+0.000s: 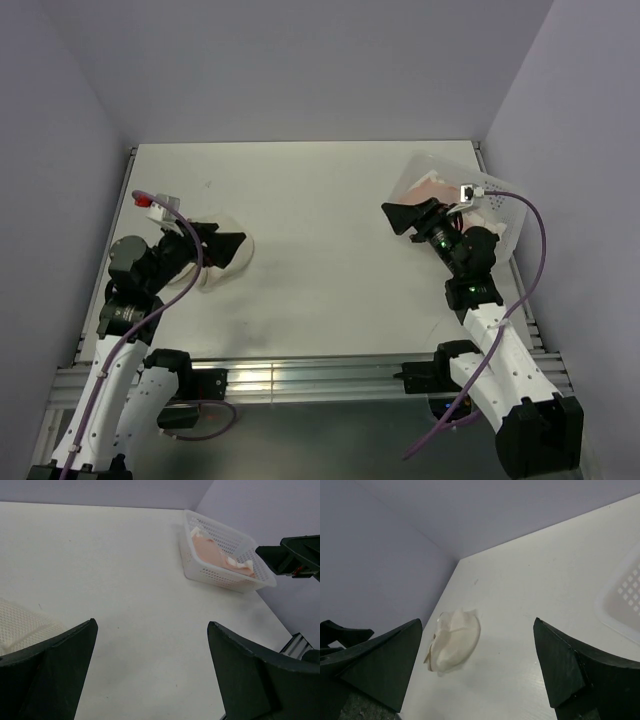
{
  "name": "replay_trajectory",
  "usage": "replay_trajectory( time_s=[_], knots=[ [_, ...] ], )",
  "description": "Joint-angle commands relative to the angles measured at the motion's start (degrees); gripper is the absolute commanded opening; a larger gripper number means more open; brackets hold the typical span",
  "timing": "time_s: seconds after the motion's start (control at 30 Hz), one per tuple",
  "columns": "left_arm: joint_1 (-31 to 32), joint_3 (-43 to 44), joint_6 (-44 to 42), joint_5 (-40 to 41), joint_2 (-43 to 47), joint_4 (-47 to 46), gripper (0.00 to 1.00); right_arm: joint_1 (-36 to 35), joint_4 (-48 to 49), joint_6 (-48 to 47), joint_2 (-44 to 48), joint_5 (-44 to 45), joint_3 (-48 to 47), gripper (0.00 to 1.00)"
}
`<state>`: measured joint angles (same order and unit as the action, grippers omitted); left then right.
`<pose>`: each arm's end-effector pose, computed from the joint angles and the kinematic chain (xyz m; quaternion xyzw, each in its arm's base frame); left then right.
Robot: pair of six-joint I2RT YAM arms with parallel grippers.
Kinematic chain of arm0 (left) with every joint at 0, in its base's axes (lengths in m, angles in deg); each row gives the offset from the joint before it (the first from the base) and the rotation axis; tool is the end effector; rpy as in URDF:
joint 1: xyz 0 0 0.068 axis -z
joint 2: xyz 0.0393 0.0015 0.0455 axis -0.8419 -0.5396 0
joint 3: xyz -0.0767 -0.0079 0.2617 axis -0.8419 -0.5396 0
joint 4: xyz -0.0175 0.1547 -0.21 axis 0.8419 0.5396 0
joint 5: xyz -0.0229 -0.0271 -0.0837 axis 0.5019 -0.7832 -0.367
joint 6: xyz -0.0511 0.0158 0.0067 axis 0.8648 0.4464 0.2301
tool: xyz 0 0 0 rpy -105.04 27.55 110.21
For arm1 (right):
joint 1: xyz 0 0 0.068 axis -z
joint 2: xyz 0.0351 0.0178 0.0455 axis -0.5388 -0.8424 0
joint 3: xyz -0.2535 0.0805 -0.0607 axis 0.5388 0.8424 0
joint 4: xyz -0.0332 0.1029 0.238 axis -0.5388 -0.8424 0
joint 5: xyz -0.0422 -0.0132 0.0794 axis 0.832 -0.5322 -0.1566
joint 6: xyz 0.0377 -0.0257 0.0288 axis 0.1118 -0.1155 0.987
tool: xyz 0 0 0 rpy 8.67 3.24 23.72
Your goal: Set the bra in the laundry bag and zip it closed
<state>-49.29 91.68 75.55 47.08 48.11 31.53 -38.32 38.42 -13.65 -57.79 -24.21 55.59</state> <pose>0.1454 -0.0379 0.3265 0.0639 0.7218 -0.3615 0.5867 0.1873 0.0323 0.2919 0.0726 0.6679 0.4155 0.6133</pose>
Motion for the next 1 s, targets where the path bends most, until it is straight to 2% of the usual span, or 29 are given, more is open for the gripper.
replay_trajectory(
  time_s=[0.0,0.17,0.27,0.37,0.4,0.5,0.6,0.67,0.73,0.77,0.83,0.87,0.9,0.97],
  knots=[
    [-0.2,0.2,1.2,2.5,0.2,-1.9,0.99,-1.0,2.8,0.0,-0.5,-1.6,-1.2,0.99],
    [-0.2,1.0,6.1,8.2,-0.6,-2.1,0.99,-3.7,-0.3,-1.8,-1.5,-2.0,-3.1,0.99],
    [-0.2,3.6,10.0,15.7,-1.9,3.5,0.99,-6.7,-2.0,-3.6,-2.2,-0.5,-3.8,0.94],
    [-0.2,5.5,12.7,23.5,-4.0,10.2,0.99,-9.5,-3.5,-5.4,-3.5,1.1,-5.0,0.83],
    [-0.2,5.6,13.6,25.7,-4.7,11.8,0.99,-11.5,-3.9,-6.6,-4.5,2.4,-5.6,0.73],
    [-0.2,5.8,17.3,33.2,-7.7,16.9,0.99,-15.4,-7.5,-9.4,-7.5,4.9,-8.0,0.32],
    [-0.4,6.2,18.9,43.5,-10.2,21.0,0.99,-18.6,-11.8,-12.0,-10.8,6.4,-11.8,0.20],
    [-1.9,5.7,20.6,47.0,-10.9,21.7,0.99,-20.2,-15.2,-13.9,-11.8,7.1,-13.9,0.20],
    [-3.4,4.1,22.5,47.0,-10.7,20.5,0.99,-22.4,-15.4,-14.6,-12.4,8.6,-14.1,0.20],
    [-5.7,3.4,23.1,46.3,-10.6,19.1,0.96,-23.1,-15.2,-14.9,-12.8,9.9,-13.8,0.20],
    [-8.0,0.9,24.7,45.2,-10.3,18.1,0.69,-24.2,-15.1,-15.3,-13.4,10.5,-14.0,0.20],
    [-12.3,0.4,25.0,44.3,-10.2,17.8,0.62,-24.5,-15.4,-15.5,-13.8,10.9,-14.3,0.20],
    [-14.2,-0.5,24.5,41.8,-10.4,17.7,0.56,-24.6,-14.2,-15.8,-13.6,10.8,-14.0,0.16],
    [-19.3,-1.3,24.2,40.6,-10.7,18.2,0.55,-25.1,-11.7,-15.5,-13.1,10.1,-12.3,0.15]
  ],
)
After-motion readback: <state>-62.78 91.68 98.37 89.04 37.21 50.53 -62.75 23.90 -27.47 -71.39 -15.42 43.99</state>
